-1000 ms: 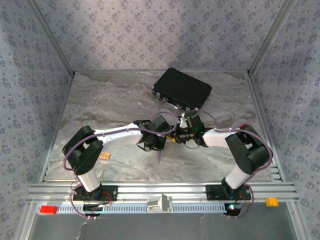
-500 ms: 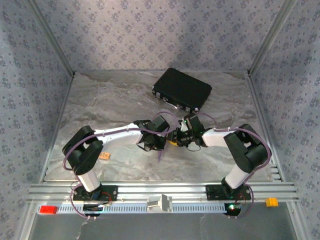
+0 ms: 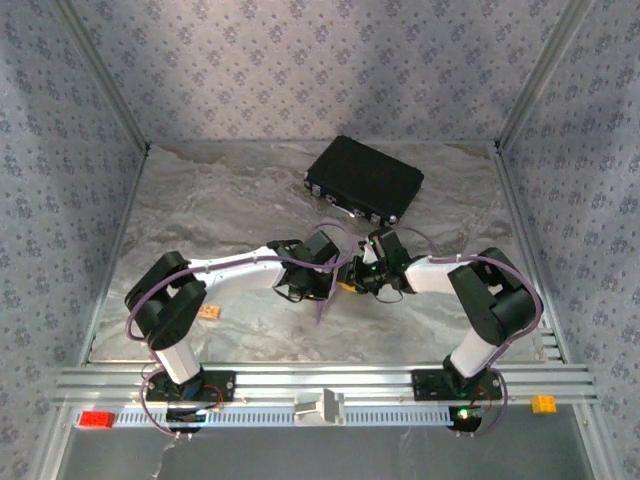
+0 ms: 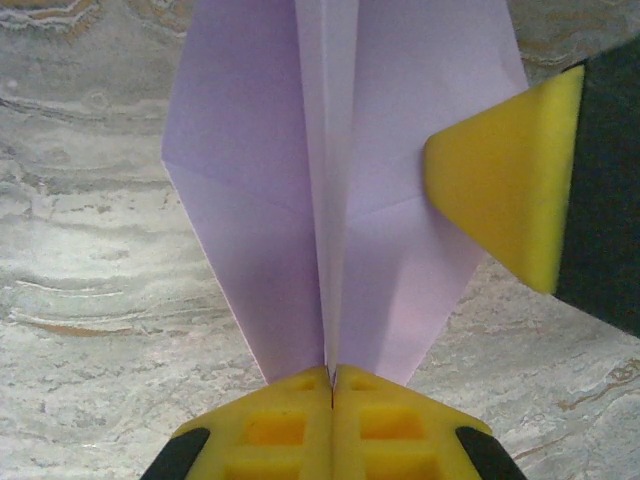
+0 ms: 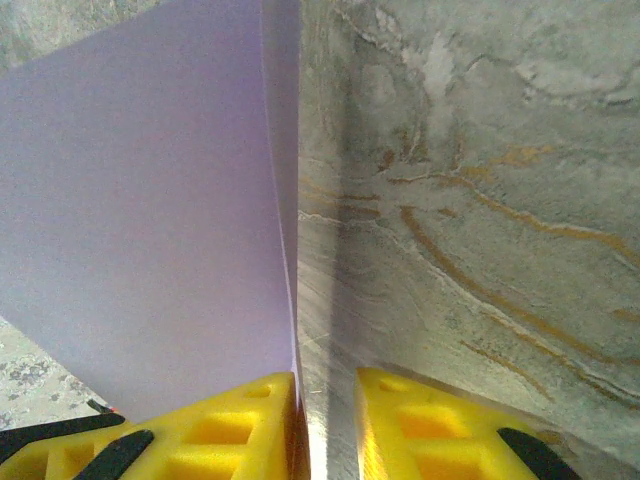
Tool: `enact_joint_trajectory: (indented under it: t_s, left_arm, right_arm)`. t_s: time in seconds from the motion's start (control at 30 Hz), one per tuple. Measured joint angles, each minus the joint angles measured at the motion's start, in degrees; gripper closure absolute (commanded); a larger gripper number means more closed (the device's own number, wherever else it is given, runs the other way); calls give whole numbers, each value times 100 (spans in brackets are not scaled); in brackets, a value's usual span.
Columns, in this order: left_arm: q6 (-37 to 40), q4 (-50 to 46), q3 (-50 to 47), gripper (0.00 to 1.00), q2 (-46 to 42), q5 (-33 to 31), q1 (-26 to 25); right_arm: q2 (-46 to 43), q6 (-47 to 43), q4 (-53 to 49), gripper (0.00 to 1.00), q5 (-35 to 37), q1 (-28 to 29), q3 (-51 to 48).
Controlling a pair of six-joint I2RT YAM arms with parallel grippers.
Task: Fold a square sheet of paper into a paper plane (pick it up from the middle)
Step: Move a paper plane to the center of the table.
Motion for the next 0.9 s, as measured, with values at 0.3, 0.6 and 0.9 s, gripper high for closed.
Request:
enact_joint_trajectory:
  t_s: [0.3,0.6,0.9]
  left_arm:
    - [15,20,0,83,33,2,0]
    - [17,144,0,81,118,2,0]
    - [17,232,0,80,149,0,0]
  right_arm:
    - [2,0,7,90,-26,0,0]
    - [52,0,11,90,-70,0,0]
    - [55,0,11,90,-96,-2,0]
